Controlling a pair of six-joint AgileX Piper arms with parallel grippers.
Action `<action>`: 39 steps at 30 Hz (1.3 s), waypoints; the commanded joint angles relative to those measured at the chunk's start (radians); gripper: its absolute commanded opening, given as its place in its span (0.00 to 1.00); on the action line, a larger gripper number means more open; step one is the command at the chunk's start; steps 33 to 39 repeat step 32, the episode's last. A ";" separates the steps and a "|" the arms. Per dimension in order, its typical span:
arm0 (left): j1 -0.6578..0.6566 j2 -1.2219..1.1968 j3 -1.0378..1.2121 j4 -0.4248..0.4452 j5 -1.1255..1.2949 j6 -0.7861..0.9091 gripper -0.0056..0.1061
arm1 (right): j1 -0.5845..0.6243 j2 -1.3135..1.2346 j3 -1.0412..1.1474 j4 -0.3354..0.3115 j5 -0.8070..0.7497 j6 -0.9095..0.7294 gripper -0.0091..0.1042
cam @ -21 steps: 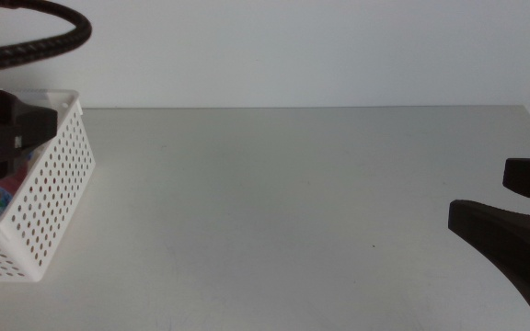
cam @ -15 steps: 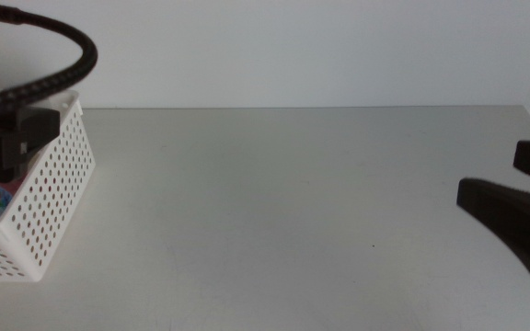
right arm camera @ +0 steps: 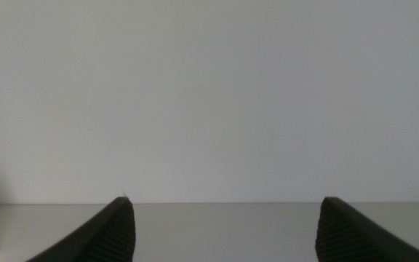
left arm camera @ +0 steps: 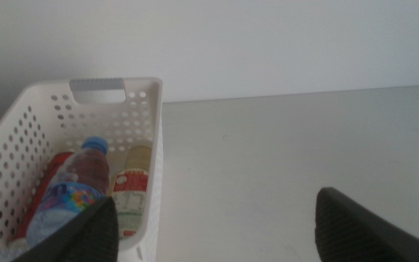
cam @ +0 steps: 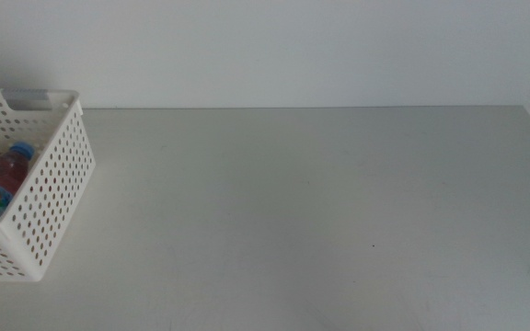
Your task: Use arms to grab the bottles and put them into the dustbin to the left of the table.
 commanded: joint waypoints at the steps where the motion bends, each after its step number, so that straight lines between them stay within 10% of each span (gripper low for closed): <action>1: 0.004 -0.066 0.048 -0.039 -0.080 -0.016 0.86 | -0.042 -0.055 0.043 -0.002 -0.071 -0.009 0.64; 14: 0.003 -0.373 0.473 -0.037 -0.126 -0.015 0.86 | -0.153 -0.419 0.578 0.025 -0.074 -0.009 0.64; 39: 0.003 -0.448 0.570 -0.031 -0.199 -0.013 0.86 | -0.174 -0.471 0.583 0.031 -0.071 -0.009 0.64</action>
